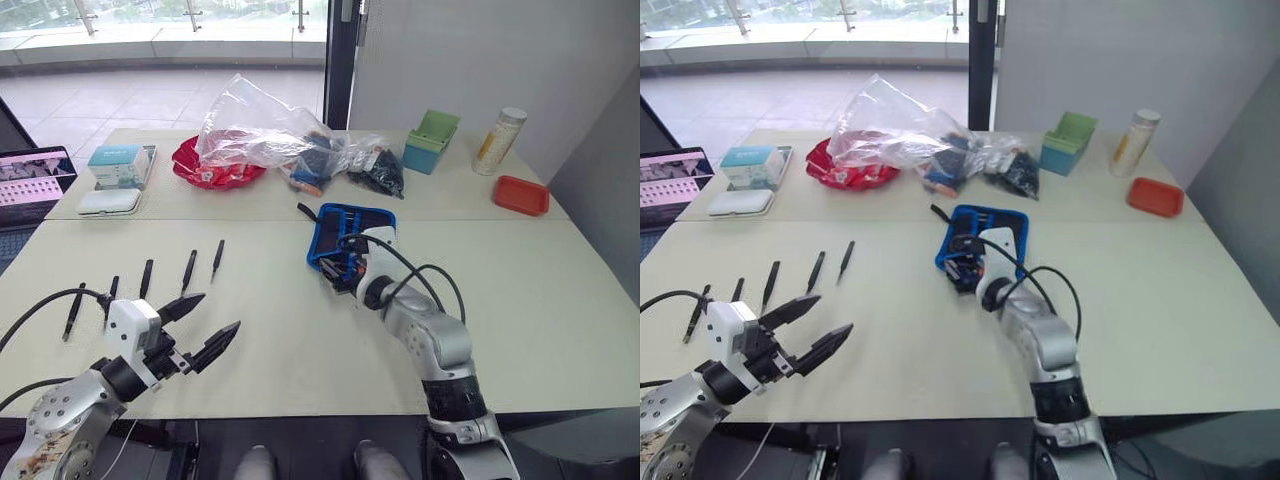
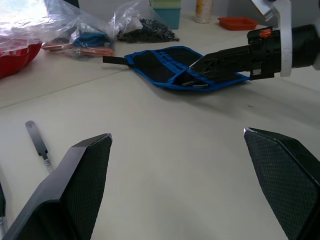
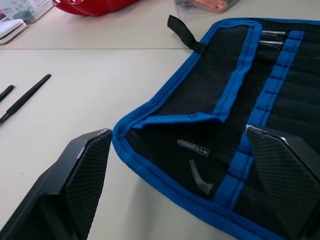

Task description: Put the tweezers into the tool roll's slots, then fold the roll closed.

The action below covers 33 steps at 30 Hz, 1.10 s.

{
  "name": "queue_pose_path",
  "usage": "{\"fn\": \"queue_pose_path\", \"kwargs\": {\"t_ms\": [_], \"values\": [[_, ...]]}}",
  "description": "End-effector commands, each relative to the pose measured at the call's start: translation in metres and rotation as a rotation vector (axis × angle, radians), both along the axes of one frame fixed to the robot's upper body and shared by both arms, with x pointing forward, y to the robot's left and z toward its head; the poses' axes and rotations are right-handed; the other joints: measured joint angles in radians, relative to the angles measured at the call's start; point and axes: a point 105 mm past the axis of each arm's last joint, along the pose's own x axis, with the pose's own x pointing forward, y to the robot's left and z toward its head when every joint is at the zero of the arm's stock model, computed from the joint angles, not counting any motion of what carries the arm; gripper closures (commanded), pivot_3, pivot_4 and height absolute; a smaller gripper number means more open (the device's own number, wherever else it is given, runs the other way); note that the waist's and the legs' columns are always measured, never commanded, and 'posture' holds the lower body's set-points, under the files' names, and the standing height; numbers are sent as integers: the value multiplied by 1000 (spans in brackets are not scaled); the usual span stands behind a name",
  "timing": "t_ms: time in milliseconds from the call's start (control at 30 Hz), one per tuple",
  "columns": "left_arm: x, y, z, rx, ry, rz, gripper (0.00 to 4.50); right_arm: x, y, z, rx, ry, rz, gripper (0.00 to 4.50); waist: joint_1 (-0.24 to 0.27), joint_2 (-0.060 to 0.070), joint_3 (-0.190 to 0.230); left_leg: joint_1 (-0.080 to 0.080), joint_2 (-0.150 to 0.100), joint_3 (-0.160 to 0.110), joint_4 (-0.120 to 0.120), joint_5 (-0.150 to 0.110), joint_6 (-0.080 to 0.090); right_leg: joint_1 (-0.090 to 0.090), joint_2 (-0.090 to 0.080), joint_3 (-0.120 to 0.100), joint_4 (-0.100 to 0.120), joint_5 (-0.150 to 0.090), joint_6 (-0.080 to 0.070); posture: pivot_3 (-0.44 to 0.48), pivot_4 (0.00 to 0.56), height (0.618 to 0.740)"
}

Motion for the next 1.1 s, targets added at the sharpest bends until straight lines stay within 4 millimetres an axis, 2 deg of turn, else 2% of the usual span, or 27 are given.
{"fn": "queue_pose_path", "kwargs": {"t_ms": [33, 367, 700, 833, 1100], "values": [[0, -8, 8, 8, -35, -28, 46, 8, 14, 7, 46, -4, 13, 0, -8, 0, 0, 0, 0, 0, 0, 0, 0, 0, 0, 0, 1, 0, 0, 0, 150, 740], [3, -10, 8, 8, -39, -28, 46, 15, 37, 8, 118, 34, 35, 0, -11, 1, 1, 0, 0, -1, 0, 0, 0, -2, 1, -1, 2, 0, 0, 0, 150, 740], [4, -11, 8, 9, -36, -23, 46, 23, 35, 13, 229, 70, -25, 0, -11, 2, 1, 0, 0, -2, -1, 0, 0, -2, 1, -1, 2, 0, 0, 0, 150, 740], [4, -10, 8, 12, -35, -18, 0, 22, 35, 11, 219, 77, -26, 1136, -14, 2, 1, -1, 0, -2, -1, 0, 0, -2, 1, -1, 2, 0, 0, 0, 150, 740], [6, -7, 9, 14, -38, -7, 0, 20, 39, 12, 230, 84, -6, 3897, -16, 3, 2, -1, 0, -2, -1, 0, 0, -2, 1, -1, 2, 0, -1, 0, 150, 740]]}}
